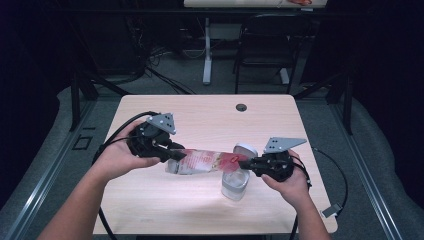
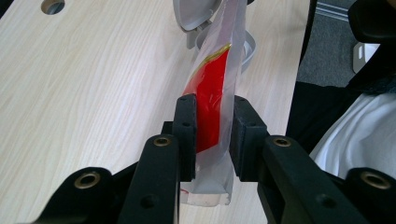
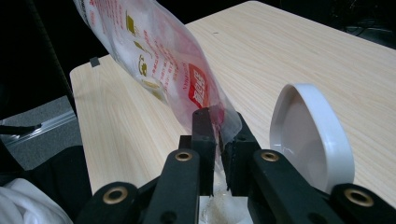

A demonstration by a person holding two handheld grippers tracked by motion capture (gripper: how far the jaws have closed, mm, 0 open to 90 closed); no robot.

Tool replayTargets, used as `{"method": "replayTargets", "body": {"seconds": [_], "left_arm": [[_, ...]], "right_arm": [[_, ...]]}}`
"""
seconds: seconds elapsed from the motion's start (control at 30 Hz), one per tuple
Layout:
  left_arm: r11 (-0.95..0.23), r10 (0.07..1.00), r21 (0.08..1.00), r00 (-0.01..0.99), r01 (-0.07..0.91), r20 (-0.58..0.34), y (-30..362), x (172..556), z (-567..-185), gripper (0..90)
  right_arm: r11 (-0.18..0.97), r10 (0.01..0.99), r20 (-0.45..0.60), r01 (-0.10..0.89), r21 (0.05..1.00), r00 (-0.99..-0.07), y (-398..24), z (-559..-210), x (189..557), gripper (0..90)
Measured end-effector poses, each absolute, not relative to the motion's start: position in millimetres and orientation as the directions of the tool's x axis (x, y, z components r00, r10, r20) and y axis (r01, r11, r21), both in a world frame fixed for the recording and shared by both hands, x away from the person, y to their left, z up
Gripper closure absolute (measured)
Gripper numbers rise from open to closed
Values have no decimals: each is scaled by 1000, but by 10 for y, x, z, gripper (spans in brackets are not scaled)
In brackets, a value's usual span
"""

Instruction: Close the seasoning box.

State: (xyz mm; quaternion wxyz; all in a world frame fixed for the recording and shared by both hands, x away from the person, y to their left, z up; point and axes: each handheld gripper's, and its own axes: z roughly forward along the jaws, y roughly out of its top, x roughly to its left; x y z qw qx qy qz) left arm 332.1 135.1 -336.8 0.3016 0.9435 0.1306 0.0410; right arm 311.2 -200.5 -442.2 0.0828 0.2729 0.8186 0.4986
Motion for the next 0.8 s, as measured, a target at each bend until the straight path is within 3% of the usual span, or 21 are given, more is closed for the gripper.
{"method": "replayTargets", "body": {"seconds": [0.8], "left_arm": [[-794, 259, 572, 966, 206, 12, 1274, 3320, -3304, 748]], "right_arm": [[374, 534, 120, 361, 855, -837, -2043, -4430, 3113, 847]]}}
